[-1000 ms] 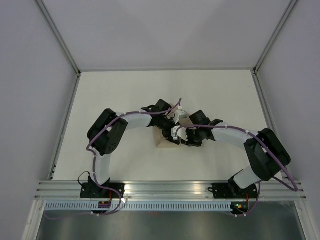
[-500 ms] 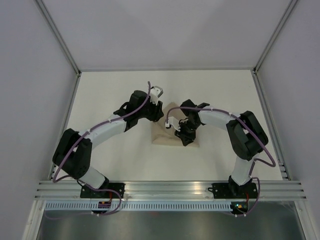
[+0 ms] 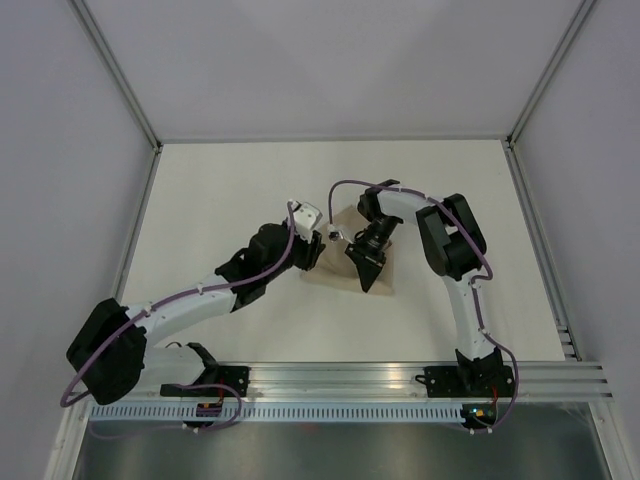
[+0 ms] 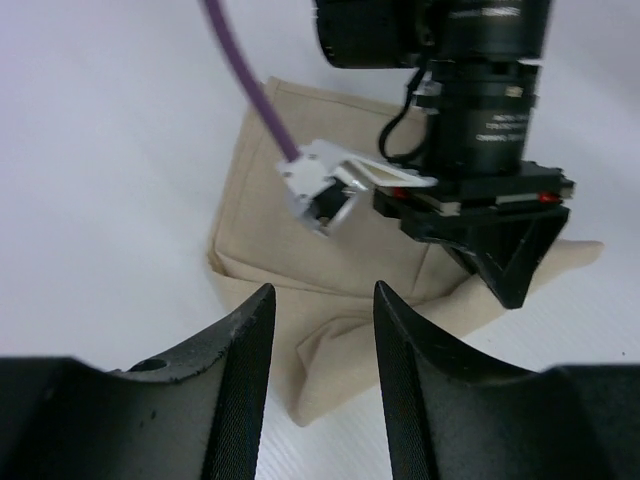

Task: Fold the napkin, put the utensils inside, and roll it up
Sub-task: Roll the napkin with the utensil

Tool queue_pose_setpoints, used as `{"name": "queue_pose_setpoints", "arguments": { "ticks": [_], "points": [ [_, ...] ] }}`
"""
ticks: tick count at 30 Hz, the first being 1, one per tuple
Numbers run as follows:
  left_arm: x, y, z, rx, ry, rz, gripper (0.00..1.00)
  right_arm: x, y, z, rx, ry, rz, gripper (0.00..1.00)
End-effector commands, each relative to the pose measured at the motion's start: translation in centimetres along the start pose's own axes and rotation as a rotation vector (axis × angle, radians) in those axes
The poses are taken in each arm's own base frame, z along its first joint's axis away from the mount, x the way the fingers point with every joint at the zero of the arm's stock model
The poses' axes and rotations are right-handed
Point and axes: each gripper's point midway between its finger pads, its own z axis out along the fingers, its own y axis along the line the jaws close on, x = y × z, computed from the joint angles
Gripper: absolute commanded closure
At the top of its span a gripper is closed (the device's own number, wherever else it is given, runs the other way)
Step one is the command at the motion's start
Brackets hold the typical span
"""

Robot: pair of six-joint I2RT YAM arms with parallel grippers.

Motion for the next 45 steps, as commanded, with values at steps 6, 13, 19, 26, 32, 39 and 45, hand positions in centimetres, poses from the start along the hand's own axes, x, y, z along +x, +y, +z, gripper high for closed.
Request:
{"name": "queue_pose_setpoints", "arguments": {
  "ticks": [6,13,19,26,32,39,45],
  "points": [
    [1.2,-5.7,1.5,0.049,-0.006,0.329,0.49,3.6,-4.9,2.6,-0.003,0.159,0.002,0.75],
    [5.1,-10.6,3.6,0.194,0.103,0.514,0.40,4.4,-6.5,1.6,-0.002,0.149,0.041,0.75],
    [7.7,-12.3,4.9,0.265,0.171,0.614,0.37,4.9,-7.2,1.5,-0.002,0.147,0.055,0.75],
    [9.3,-12.9,5.6,0.306,0.223,0.645,0.33,5.3,-7.6,1.3,-0.011,0.146,0.066,0.75],
    [10.9,-13.0,6.4,0.312,0.252,0.655,0.33,5.3,-8.1,1.2,-0.016,0.146,0.070,0.75],
    [12.8,-13.1,7.1,0.345,0.307,0.655,0.36,5.2,-8.1,0.7,-0.020,0.150,0.068,0.75],
    [14.1,-13.4,7.0,0.397,0.378,0.609,0.68,4.9,-8.0,0.1,-0.022,0.133,0.063,0.68]
  ]
}}
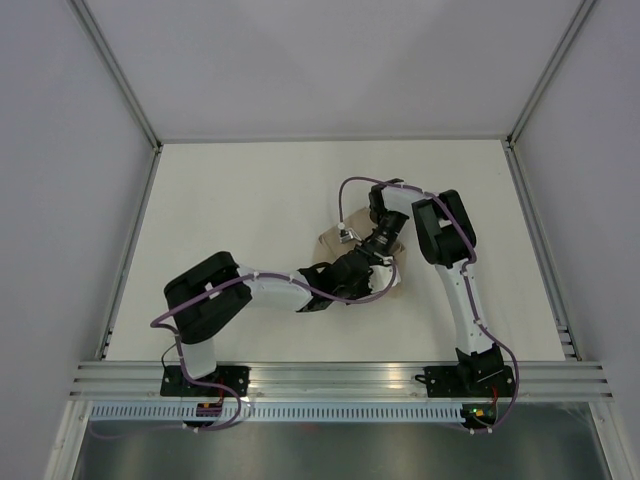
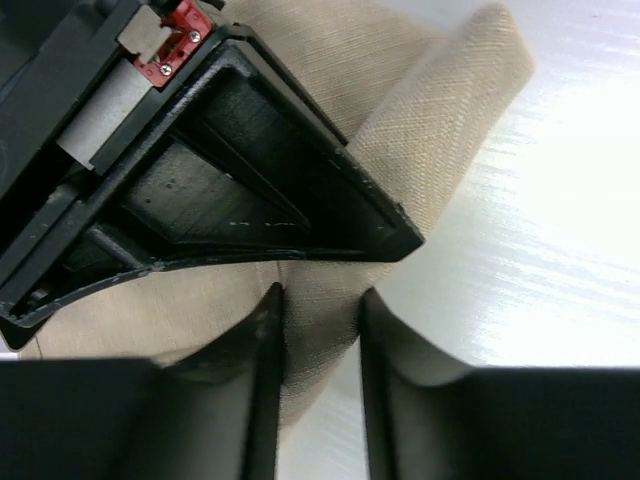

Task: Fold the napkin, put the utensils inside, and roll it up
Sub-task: Roll the napkin with the utensil

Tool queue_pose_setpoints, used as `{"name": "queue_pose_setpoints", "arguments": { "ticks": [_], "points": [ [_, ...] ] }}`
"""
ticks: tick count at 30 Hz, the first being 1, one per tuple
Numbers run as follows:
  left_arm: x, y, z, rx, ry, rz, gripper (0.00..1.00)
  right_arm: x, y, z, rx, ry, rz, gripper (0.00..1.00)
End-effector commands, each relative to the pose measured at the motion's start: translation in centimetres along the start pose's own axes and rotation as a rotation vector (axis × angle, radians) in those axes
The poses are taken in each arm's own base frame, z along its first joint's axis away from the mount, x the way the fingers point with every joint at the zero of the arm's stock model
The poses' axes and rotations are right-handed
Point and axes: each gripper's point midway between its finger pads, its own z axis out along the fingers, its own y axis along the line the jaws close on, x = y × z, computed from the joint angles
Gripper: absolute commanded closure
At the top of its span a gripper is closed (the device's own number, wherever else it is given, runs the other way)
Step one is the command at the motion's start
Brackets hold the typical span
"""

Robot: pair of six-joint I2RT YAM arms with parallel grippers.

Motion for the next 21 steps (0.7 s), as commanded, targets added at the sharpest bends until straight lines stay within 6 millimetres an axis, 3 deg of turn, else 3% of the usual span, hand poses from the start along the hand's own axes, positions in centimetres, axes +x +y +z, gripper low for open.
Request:
{"name": "queue_pose_setpoints", "arguments": {
  "ticks": [1,3,10,17,21],
  "points": [
    [1.0,-1.5,0.6,0.099,0.042,-0.017,0.73,0.5,-8.0,-1.1,0.231,0.080,-0.165,0.66],
    [1.6,-2.1,0.8,0.146,0.061,-0.035,0.82,0.2,-7.7,-1.4,0.241,0.068,-0.177,0.60],
    [2.8,-4.1,0.9,0.293,0.100,-0.092,0.98,-1.3,-5.6,-3.2,0.265,-0.012,-0.225,0.43],
    [3.2,-4.6,0.8,0.363,0.092,-0.139,0.98,-2.7,-3.3,-6.0,0.281,-0.147,-0.244,0.37],
    [3.7,-4.6,0.8,0.379,0.098,-0.161,0.98,-3.2,-1.6,-8.7,0.295,-0.256,-0.279,0.36]
  ]
}}
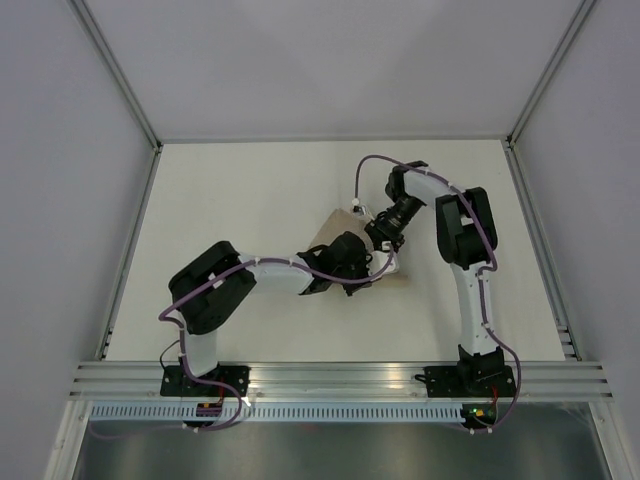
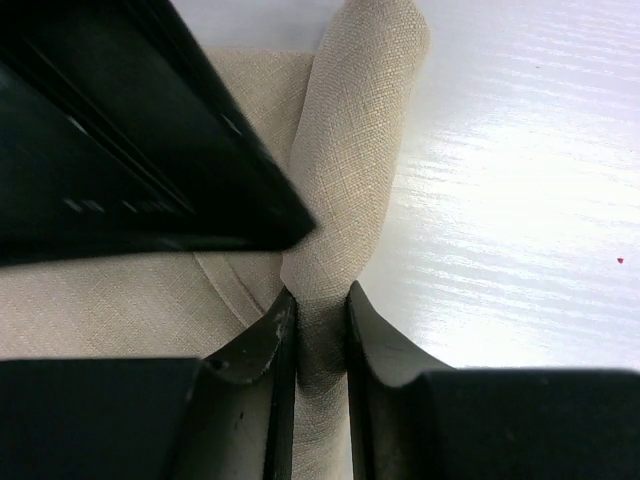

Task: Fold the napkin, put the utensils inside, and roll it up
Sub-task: Roll the napkin with the utensil

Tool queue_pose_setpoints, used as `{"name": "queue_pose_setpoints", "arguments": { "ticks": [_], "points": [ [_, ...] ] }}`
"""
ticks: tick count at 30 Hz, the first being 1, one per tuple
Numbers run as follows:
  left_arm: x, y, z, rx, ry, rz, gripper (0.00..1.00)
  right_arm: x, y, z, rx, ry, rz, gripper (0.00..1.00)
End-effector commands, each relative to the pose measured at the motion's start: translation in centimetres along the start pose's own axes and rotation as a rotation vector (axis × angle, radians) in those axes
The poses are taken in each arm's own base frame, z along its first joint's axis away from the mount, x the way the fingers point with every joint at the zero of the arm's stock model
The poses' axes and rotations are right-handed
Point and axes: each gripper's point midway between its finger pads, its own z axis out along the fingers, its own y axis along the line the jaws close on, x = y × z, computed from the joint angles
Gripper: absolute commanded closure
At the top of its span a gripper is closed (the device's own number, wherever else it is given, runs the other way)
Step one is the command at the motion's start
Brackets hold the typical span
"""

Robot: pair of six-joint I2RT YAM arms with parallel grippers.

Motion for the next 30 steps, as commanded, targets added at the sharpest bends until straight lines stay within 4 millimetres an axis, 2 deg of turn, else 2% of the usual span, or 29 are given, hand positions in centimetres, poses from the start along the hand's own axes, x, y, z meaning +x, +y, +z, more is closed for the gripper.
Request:
{"name": "queue_pose_setpoints", "arguments": {
  "ticks": [1,2,3,5,6,7,8,9,11,12,13,14,15,16,17,19,21,22,23,24,25,26,27,28,30],
  "points": [
    [5.1,-4.0,0.3,0.166,0.145,-0.119,0.98,-2.5,-1.8,-4.1,0.152,-0.148,-0.191,0.36],
    [5.2,-4.2,0.3,0.182,0.143,-0.128,0.98,-2.6,-1.5,-4.4,0.147,-0.175,-0.193,0.36],
    [5.3,-4.0,0.3,0.184,0.142,-0.139,0.98,-2.9,-1.1,-5.7,0.178,-0.218,-0.219,0.36],
    [5.8,-4.5,0.1,0.225,0.158,-0.167,0.98,-2.8,-0.7,-6.5,0.184,-0.269,-0.228,0.36],
    [6.0,-4.2,0.2,0.236,0.160,-0.193,0.98,-3.0,-0.5,-7.9,0.224,-0.309,-0.257,0.36],
    [5.9,-4.2,0.2,0.250,0.157,-0.206,0.98,-2.9,-0.4,-8.5,0.241,-0.331,-0.270,0.36],
    [5.9,-4.3,0.0,0.281,0.150,-0.227,0.98,-2.6,-0.5,-8.5,0.252,-0.352,-0.285,0.36],
    [5.8,-4.1,0.2,0.292,0.149,-0.247,0.98,-2.4,0.1,-9.9,0.287,-0.392,-0.313,0.36],
    [5.9,-4.0,-0.1,0.340,0.140,-0.288,0.98,-1.3,-0.1,-9.7,0.323,-0.408,-0.363,0.36],
    [5.8,-4.0,0.0,0.361,0.146,-0.310,0.98,-1.2,0.7,-10.5,0.379,-0.423,-0.409,0.36],
    [5.6,-4.3,-0.1,0.402,0.136,-0.328,0.98,0.3,0.5,-9.0,0.376,-0.411,-0.399,0.36],
    [5.6,-3.8,-0.3,0.412,0.129,-0.354,0.98,-0.3,-0.1,-9.4,0.445,-0.437,-0.464,0.35],
    [5.3,-3.8,-0.4,0.435,0.130,-0.374,0.98,-0.2,0.7,-10.3,0.523,-0.448,-0.511,0.35],
    [5.7,-3.9,-0.3,0.458,0.137,-0.397,0.98,1.3,0.3,-8.5,0.529,-0.438,-0.497,0.34],
    [5.0,-3.6,-0.5,0.495,0.112,-0.423,0.98,0.2,0.8,-9.9,0.630,-0.474,-0.587,0.33],
    [5.6,-3.9,-0.6,0.546,0.133,-0.476,0.98,0.7,0.7,-9.7,0.714,-0.474,-0.621,0.32],
    [5.3,-3.6,-0.7,0.583,0.115,-0.506,0.98,0.8,1.2,-8.7,0.791,-0.473,-0.699,0.30],
    [5.6,-3.9,-0.8,0.611,0.122,-0.534,0.98,2.0,0.5,-7.2,0.822,-0.437,-0.684,0.30],
    [5.4,-3.4,-0.8,0.613,0.113,-0.541,0.98,0.8,1.5,-7.3,0.878,-0.449,-0.768,0.29],
    [5.6,-3.5,-0.9,0.625,0.116,-0.554,0.98,0.8,1.5,-6.8,0.905,-0.436,-0.790,0.29],
    [5.6,-3.5,-0.8,0.635,0.116,-0.561,0.98,1.6,1.4,-5.2,0.904,-0.412,-0.801,0.28],
    [5.7,-3.4,-0.9,0.646,0.116,-0.576,0.98,1.1,1.7,-5.6,0.960,-0.418,-0.837,0.26],
    [5.9,-3.3,-0.9,0.648,0.117,-0.584,0.98,0.8,2.2,-4.5,0.956,-0.400,-0.878,0.26],
    [5.8,-3.2,-0.9,0.656,0.113,-0.590,0.98,1.4,2.1,-3.3,0.952,-0.377,-0.887,0.26],
    [6.0,-3.2,-0.9,0.672,0.115,-0.610,0.98,0.9,2.3,-2.5,0.980,-0.355,-0.927,0.26]
  ]
}}
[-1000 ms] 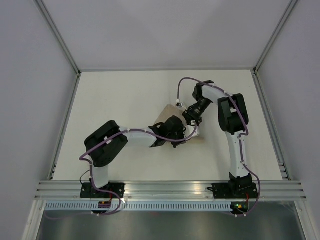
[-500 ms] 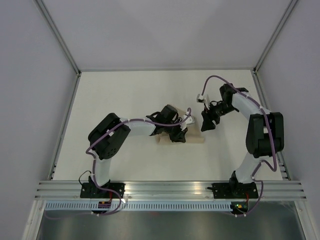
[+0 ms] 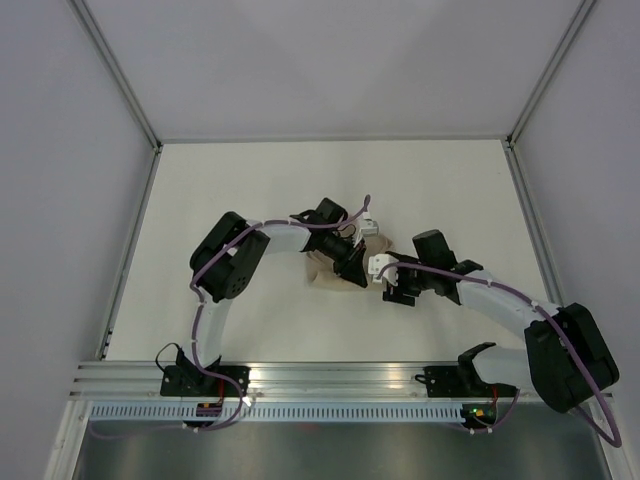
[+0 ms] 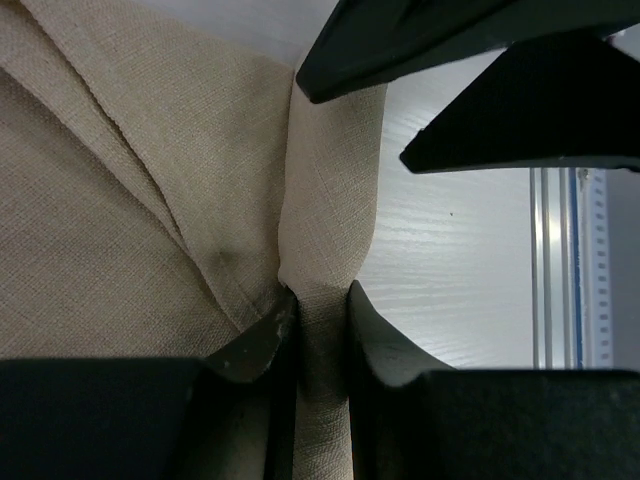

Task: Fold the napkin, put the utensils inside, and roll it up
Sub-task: Roll the napkin with the utensil

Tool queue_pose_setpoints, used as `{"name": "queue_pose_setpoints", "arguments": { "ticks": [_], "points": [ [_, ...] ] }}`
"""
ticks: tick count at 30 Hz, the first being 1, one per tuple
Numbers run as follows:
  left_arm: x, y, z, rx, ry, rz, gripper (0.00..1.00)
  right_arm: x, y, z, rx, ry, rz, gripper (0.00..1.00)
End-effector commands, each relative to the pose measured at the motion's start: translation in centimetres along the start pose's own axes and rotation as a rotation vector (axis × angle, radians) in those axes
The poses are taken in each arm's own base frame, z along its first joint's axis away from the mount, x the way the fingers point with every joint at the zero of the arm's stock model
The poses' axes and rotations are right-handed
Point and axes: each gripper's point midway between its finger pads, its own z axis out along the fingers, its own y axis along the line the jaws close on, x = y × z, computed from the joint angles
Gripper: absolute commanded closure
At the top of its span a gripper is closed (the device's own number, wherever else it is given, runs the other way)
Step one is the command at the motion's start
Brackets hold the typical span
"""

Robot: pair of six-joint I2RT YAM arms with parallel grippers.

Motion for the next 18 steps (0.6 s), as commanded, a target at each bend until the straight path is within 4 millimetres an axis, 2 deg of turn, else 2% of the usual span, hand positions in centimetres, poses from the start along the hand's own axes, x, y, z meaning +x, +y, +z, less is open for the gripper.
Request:
{"name": "queue_pose_setpoints", "arguments": {
  "ticks": [1,8,11,12,13,14,15,16,17,18],
  "points": [
    [6.0,-0.8,0.5,0.062,0.133,-0.219,0.98,-2.0,-2.9,0.5,0.169,-0.035,-0.148,0.26],
    [6.0,-0.8,0.4,0.089,0.130,-0.239,0.98,-1.3,-0.2,2.2,0.132,-0.005,-0.218,0.26],
    [5.7,-0.8,0.3,0.096,0.122,-0.232,0.98,-0.8,0.1,2.9,0.156,0.024,-0.268,0.31],
    [5.6,-0.7,0.2,0.089,0.121,-0.229,0.98,-0.7,0.1,3.0,0.158,0.032,-0.272,0.34],
    [5.5,-0.4,0.1,0.065,0.126,-0.216,0.96,-0.6,0.0,3.1,0.156,0.048,-0.271,0.44],
    [5.2,-0.4,0.0,0.059,0.122,-0.210,0.94,-0.4,0.3,3.3,0.140,0.057,-0.262,0.50],
    [4.8,-0.2,-0.1,0.046,0.116,-0.196,0.90,-0.8,-0.2,3.3,0.143,0.058,-0.253,0.56],
    [4.1,-0.1,-0.6,0.010,0.106,-0.186,0.81,-0.3,0.2,3.5,0.116,0.082,-0.234,0.64],
    [3.7,-0.2,-0.7,-0.003,0.096,-0.172,0.76,0.0,0.5,3.5,0.094,0.104,-0.214,0.67],
    [2.8,0.4,-1.0,-0.051,0.078,-0.143,0.69,-0.6,-0.1,3.4,0.094,0.108,-0.195,0.69]
  ]
}}
